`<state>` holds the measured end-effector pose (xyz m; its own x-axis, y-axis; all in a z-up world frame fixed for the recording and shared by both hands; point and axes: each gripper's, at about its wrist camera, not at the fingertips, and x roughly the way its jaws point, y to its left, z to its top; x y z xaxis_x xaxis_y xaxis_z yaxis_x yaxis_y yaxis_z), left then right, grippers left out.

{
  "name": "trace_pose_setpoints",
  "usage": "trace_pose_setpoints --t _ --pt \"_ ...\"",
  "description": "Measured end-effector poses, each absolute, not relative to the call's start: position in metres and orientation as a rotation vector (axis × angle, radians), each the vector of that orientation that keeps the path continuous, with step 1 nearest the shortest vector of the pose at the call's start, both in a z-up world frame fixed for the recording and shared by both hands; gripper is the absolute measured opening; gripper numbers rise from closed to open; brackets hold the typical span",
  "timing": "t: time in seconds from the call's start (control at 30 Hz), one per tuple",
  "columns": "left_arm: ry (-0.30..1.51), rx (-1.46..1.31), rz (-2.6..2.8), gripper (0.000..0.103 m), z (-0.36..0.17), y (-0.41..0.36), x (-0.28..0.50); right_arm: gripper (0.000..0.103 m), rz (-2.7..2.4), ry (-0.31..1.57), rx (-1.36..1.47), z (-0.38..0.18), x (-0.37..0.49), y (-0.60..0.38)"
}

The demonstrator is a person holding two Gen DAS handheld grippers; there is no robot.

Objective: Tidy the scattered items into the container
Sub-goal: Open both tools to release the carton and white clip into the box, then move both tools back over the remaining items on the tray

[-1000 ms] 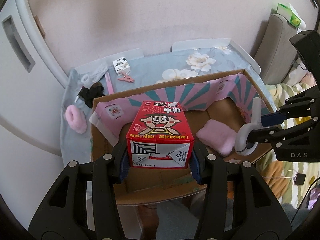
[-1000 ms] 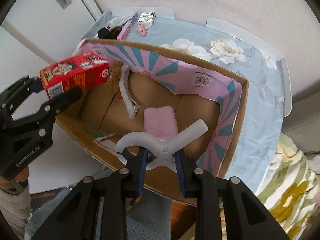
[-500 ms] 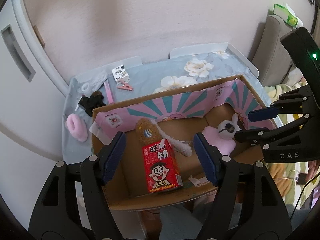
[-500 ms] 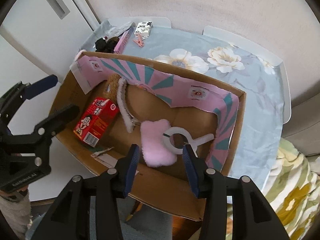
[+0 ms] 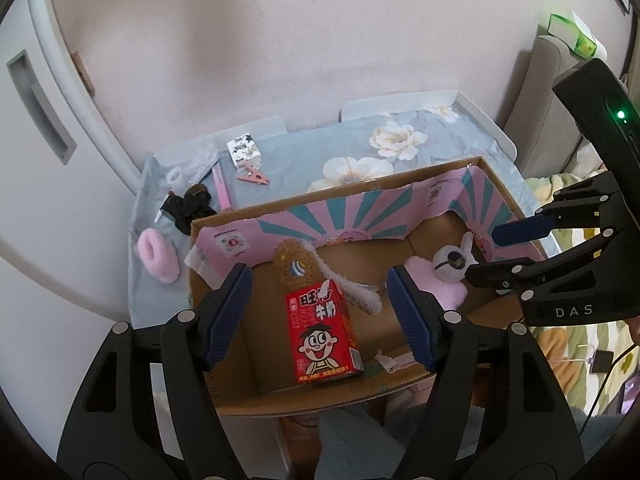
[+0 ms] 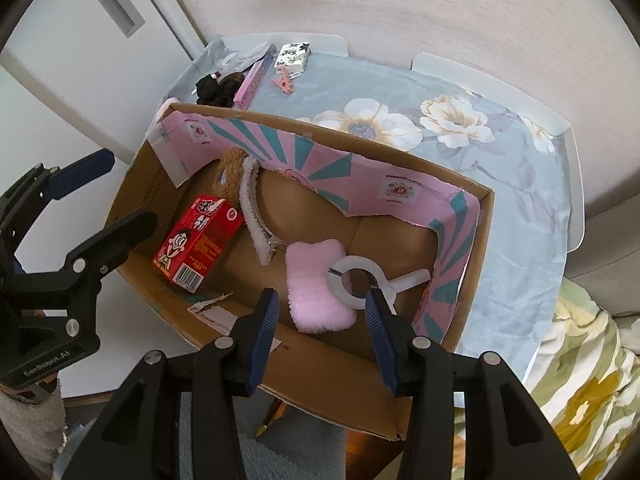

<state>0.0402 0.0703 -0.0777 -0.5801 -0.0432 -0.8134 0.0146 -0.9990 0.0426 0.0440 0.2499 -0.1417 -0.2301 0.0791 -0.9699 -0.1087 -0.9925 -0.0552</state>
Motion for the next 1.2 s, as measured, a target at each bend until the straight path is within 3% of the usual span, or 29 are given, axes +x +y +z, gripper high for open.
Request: trace_pose_setpoints --t 0.47,0.73,0.9,1.2 --pt "-0.008 1.395 -2.734 0.068 -0.062 0.044 0.038 0.042 2.383 -0.049 -1.803 -0.119 0.031 0.247" --pt "0.118 1.356 -2.646 0.069 -0.056 -0.009 0.032 0.042 2.416 -0.005 -1.806 -0.108 0.005 0.244" --pt "0.151 1.34 -2.565 0.075 -0.059 -0.049 0.031 0.042 2.445 0.092 -1.829 -0.109 -0.018 0.237" --pt "0.215 1.358 -2.443 0.08 -0.077 -0.113 0.019 0.042 2.48 0.097 -1.847 -0.111 -0.071 0.217"
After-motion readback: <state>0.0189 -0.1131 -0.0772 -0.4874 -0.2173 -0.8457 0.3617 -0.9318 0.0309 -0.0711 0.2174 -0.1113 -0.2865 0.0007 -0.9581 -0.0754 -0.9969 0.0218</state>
